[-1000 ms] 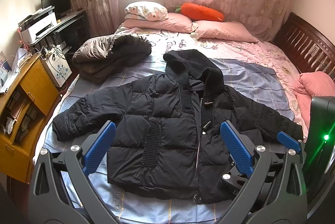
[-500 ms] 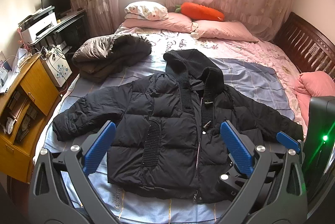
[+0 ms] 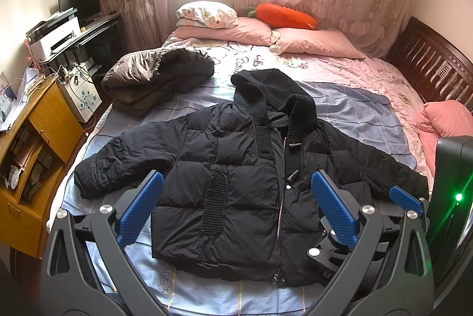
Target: Fold large clothes
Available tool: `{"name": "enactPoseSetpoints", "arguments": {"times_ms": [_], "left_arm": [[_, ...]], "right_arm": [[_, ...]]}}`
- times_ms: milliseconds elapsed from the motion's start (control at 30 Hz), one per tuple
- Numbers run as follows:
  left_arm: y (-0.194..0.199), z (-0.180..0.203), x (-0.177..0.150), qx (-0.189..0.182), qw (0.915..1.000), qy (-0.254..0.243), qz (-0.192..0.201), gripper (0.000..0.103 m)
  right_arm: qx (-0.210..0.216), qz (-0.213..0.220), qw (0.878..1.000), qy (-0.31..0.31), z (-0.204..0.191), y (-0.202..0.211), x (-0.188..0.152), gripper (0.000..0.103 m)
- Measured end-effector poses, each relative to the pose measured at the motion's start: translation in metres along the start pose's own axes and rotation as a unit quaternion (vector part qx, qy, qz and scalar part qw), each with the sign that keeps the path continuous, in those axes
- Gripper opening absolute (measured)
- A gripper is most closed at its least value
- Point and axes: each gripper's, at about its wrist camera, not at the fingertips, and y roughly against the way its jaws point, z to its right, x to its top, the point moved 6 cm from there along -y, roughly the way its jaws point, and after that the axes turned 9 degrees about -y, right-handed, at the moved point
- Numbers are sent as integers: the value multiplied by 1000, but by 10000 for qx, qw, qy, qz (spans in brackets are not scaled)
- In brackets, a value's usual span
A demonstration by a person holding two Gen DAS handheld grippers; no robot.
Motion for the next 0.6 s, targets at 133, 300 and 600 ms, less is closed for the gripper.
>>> {"name": "enactPoseSetpoints", "arguments": {"times_ms": [133,300,600], "left_arm": [[1,-1,0,-9,10000,-19,-11,101],[1,-6,-3,-35,10000,-22,-2,101],[-66,9,-8,-629,9974,-78,-335,101]], "right_arm": [[3,-7,10000,-12,0,0,0,102],[-35,-10,9999,101,-6,-10,-7,102],[-749,-691,9924,-691,146,-104,6,102]]}}
